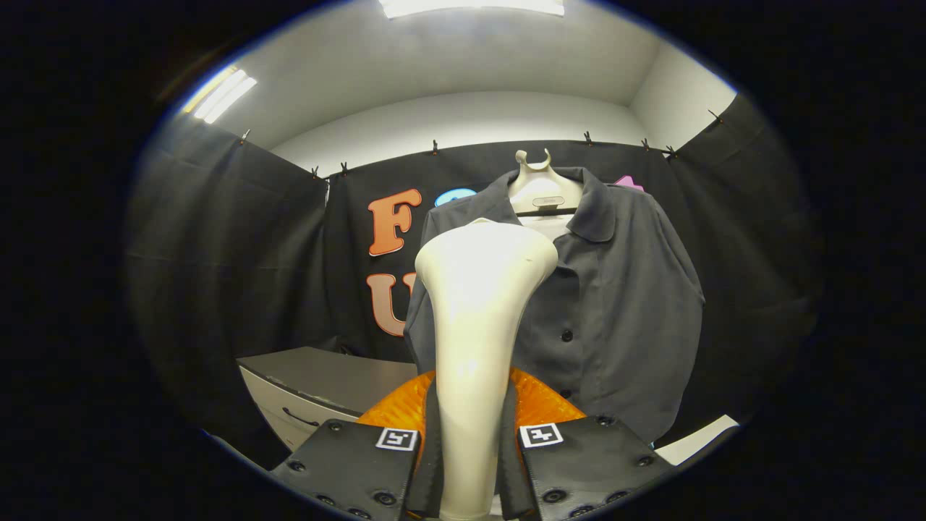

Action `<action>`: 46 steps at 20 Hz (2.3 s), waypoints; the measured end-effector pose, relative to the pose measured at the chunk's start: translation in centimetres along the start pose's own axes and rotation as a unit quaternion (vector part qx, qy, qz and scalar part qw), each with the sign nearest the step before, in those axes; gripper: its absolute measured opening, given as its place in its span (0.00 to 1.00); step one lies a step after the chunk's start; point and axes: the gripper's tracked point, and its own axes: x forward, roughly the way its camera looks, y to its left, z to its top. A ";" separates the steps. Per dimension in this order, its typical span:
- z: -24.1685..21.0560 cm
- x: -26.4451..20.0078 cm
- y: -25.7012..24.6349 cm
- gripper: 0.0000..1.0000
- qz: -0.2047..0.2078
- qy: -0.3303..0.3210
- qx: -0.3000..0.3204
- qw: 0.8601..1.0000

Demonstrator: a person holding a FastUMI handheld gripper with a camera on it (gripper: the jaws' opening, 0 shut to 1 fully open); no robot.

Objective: Iron the clothes twice with a garment steamer, once on the left side and once on the right side.

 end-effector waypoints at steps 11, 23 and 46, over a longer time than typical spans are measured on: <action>-2.0 5.7 -1.4 0.37 -0.009 0.028 0.003 1.000; -6.8 4.6 -2.0 0.37 -0.032 0.057 0.011 0.998; -23.1 -1.0 -2.8 0.38 -0.053 0.176 0.036 0.982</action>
